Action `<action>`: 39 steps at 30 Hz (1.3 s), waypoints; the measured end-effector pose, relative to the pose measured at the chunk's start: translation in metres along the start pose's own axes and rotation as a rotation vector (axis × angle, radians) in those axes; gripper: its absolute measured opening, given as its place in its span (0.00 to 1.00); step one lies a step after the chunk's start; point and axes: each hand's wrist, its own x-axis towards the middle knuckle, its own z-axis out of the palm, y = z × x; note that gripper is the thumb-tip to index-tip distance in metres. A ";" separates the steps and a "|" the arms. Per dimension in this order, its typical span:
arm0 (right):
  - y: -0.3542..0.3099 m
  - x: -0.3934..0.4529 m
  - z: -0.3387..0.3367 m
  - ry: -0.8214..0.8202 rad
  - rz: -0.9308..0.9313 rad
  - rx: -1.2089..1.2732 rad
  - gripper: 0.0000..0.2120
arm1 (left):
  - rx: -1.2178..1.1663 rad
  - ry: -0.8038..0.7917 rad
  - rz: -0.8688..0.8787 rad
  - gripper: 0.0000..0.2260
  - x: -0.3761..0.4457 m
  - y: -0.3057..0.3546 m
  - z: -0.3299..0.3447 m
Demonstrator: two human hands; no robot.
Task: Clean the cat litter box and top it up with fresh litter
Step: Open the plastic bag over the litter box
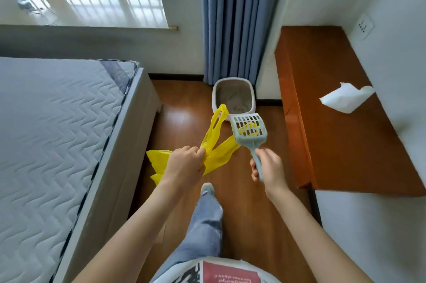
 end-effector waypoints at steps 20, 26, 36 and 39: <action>-0.187 0.300 0.080 0.065 -0.018 0.062 0.11 | -0.057 -0.068 -0.082 0.16 0.324 -0.158 0.050; -0.226 0.418 0.079 0.016 0.020 0.047 0.10 | -0.083 -0.102 -0.200 0.14 0.426 -0.166 0.071; -0.258 0.581 0.100 -0.002 0.097 0.055 0.09 | -0.148 -0.104 -0.399 0.14 0.574 -0.204 0.119; -0.244 0.625 0.114 0.028 0.116 0.095 0.09 | -0.197 -0.089 -0.387 0.10 0.610 -0.218 0.157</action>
